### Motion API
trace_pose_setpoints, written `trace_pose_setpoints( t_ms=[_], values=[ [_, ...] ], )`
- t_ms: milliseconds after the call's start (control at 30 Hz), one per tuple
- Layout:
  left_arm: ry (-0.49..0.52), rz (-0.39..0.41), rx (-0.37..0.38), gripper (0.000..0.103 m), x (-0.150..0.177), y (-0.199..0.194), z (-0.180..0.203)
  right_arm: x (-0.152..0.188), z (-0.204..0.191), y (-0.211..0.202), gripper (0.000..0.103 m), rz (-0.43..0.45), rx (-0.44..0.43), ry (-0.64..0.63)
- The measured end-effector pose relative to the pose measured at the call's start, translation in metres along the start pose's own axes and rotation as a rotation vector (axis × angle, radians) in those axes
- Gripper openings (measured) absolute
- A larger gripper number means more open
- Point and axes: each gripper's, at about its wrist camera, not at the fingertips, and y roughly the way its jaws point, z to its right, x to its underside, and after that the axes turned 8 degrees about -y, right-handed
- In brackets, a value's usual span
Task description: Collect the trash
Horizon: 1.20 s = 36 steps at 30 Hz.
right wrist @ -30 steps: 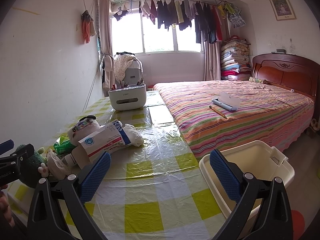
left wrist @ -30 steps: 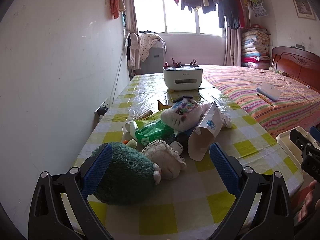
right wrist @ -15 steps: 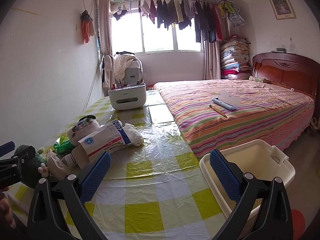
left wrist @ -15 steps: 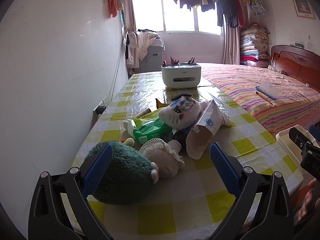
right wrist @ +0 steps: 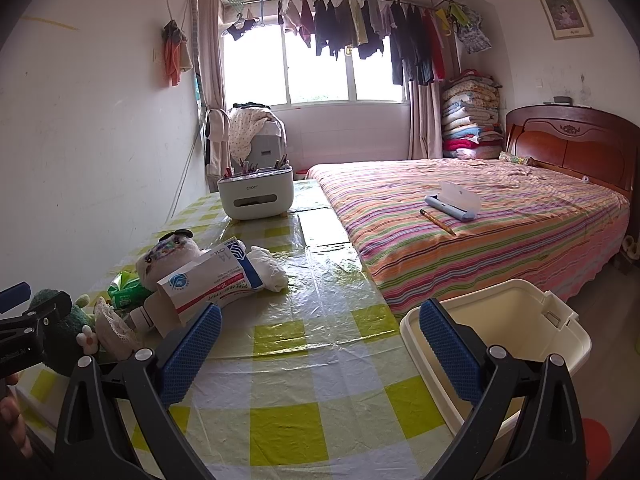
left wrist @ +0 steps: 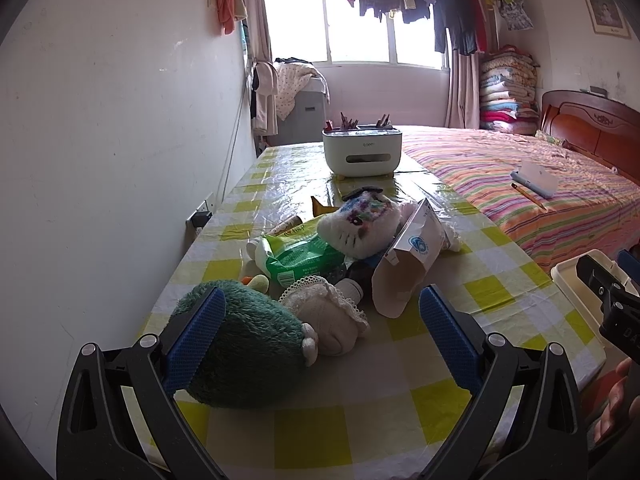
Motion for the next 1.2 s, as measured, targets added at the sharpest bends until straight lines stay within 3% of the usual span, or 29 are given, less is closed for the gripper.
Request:
trace_pose_setpoints(
  t_ms=[367,533,633,767,1100,1200],
  values=[
    [0.001,-0.003,0.003,0.096,0.000,0.000,0.000,0.000,0.001,-0.004,0.097,0.013,-0.010,0.008],
    [-0.030,-0.064,0.024,0.096,0.002,0.015,-0.001,0.002,0.005,-0.005,0.097,0.018,-0.004,0.017],
    [-0.020,-0.075,-0.007,0.096,0.003,0.022,-0.001,0.002,0.010,-0.003,0.097,0.013,0.020,0.021],
    [0.031,-0.044,-0.058,0.096,0.003,0.023,0.004,0.005,0.018,0.002,0.097,-0.001,0.026,0.055],
    [0.031,0.056,-0.023,0.096,-0.014,-0.011,-0.001,0.003,0.005,0.006,0.097,-0.013,0.023,0.000],
    [0.049,0.134,-0.036,0.096,-0.020,-0.028,-0.010,0.003,-0.001,0.005,0.097,-0.011,0.006,-0.023]
  ],
)
